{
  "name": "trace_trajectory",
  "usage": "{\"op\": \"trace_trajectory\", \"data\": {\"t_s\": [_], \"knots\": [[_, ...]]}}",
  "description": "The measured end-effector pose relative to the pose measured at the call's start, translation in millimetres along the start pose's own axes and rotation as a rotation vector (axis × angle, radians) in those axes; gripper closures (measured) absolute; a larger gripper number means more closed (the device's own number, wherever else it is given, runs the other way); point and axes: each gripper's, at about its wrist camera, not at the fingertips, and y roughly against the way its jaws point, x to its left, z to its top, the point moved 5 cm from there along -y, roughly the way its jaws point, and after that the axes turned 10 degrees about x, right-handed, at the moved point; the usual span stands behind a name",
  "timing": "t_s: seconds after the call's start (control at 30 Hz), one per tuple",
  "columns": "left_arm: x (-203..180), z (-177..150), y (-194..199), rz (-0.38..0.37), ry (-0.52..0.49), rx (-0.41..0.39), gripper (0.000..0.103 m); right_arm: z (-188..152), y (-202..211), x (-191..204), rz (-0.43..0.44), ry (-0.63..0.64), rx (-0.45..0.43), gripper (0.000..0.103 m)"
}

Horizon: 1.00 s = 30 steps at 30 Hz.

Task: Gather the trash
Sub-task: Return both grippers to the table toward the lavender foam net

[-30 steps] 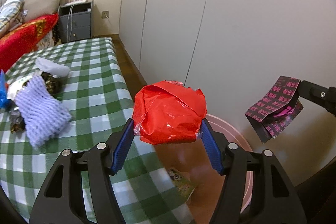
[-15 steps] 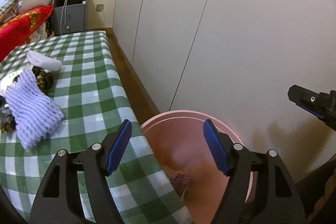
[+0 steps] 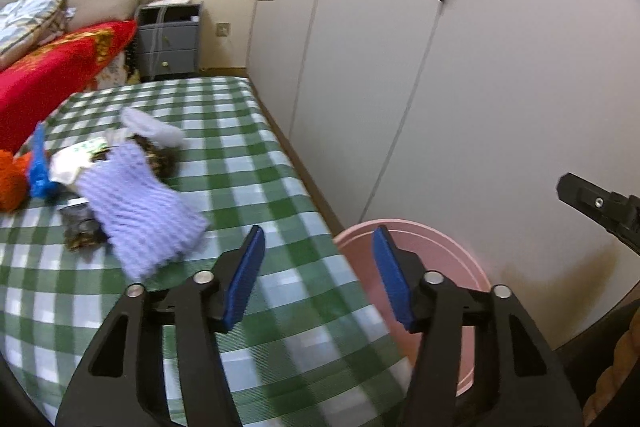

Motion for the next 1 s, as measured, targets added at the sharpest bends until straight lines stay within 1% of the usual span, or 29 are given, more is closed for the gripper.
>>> {"op": "trace_trajectory", "data": {"t_s": [0.13, 0.37, 0.53, 0.87, 1.0], "knots": [[17, 0, 10, 0.051, 0.017, -0.018, 0.056, -2, -2, 10, 0.037, -0.003, -0.010, 0.076], [46, 1, 28, 0.128, 0.037, -0.063, 0.058, -1, -11, 50, 0.114, 0.063, -0.037, 0.076], [74, -1, 31, 0.175, 0.077, -0.065, 0.063, -4, -25, 75, 0.160, 0.094, -0.028, 0.076], [113, -9, 33, 0.242, 0.141, -0.068, 0.064, -14, -58, 113, 0.239, 0.133, 0.017, 0.077], [127, -9, 31, 0.263, 0.184, -0.067, 0.064, -19, -68, 131, 0.270, 0.165, 0.028, 0.077]]}}
